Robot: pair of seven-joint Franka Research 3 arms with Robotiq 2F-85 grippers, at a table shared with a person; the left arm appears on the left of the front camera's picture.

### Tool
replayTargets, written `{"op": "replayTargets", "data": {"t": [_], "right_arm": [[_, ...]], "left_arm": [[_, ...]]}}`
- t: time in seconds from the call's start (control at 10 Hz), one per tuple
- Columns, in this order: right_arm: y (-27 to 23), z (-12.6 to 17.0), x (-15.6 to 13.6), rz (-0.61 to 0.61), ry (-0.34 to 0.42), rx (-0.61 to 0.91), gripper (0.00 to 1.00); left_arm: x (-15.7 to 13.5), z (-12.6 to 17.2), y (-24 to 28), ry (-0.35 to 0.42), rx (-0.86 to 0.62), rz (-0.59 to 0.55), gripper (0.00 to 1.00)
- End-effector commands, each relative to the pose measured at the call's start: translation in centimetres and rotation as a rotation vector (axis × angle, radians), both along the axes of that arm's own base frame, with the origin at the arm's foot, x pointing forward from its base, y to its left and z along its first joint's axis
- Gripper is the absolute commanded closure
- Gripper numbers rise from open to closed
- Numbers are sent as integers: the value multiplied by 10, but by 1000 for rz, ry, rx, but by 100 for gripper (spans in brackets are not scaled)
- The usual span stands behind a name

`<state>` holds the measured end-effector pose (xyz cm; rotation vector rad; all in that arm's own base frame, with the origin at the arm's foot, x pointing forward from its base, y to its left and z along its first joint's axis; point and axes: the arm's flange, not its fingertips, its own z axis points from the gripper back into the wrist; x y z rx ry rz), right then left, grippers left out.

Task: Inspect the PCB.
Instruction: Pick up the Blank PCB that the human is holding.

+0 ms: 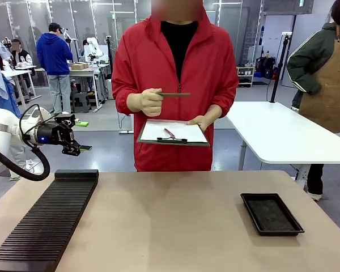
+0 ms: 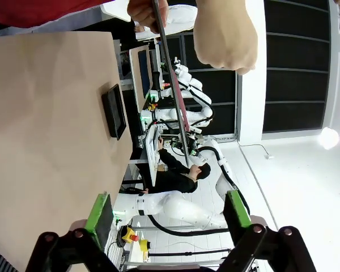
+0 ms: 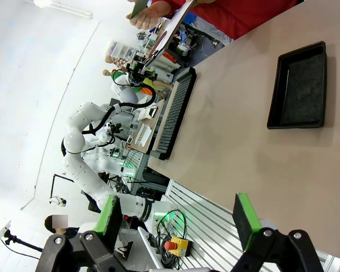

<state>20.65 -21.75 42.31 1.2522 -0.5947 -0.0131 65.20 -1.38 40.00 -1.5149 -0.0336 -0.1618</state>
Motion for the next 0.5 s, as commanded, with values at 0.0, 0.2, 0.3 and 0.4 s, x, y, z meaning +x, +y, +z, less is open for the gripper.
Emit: {"op": "replayTargets", "data": {"t": [0.0, 0.2, 0.3, 0.4], "right_arm": [[-1, 2, 0, 0, -22, 3, 0], [-1, 2, 0, 0, -22, 3, 0], [-1, 2, 0, 0, -22, 3, 0], [-1, 2, 0, 0, -22, 3, 0]], "left_arm": [[3, 2, -1, -1, -1, -1, 0], [3, 2, -1, -1, -1, -1, 0], [3, 2, -1, -1, -1, -1, 0], [3, 2, -1, -1, -1, -1, 0]]}}
